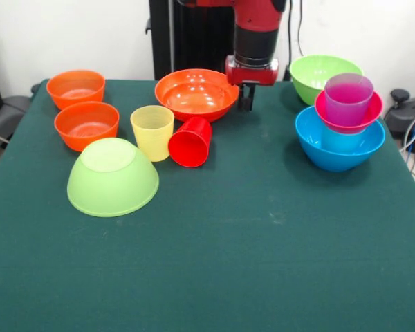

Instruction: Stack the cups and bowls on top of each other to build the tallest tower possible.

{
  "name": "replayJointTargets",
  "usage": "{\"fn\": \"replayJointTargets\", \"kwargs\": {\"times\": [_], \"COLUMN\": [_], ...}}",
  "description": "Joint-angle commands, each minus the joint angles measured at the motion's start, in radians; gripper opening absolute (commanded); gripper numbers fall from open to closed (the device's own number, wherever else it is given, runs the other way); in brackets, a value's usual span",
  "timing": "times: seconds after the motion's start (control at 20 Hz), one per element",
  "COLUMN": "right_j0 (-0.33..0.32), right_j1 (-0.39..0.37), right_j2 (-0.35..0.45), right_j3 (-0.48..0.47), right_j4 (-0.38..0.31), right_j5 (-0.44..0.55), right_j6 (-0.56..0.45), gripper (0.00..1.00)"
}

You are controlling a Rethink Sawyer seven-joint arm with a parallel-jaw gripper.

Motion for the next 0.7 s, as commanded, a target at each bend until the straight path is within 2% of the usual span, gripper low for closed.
{"fn": "replayJointTargets", "kwargs": {"times": [0.05, 0.2, 0.35, 0.55, 0.6, 0.7], "right_j0": [-0.044, -0.082, -0.081, -0.101, -0.106, -0.117], "right_j1": [-0.03, -0.047, -0.074, -0.093, -0.096, -0.093], "right_j2": [0.133, 0.143, 0.137, 0.168, 0.175, 0.18], "right_j3": [0.002, 0.009, 0.019, 0.017, 0.015, 0.018], "right_j4": [-0.019, -0.03, -0.04, -0.034, -0.038, -0.042], "right_j5": [0.194, 0.222, 0.231, 0.28, 0.301, 0.282], "right_j6": [0.014, -0.004, -0.003, -0.013, -0.022, -0.016], "gripper": [0.0, 0.0, 0.0, 0.0, 1.0, 1.0]}}
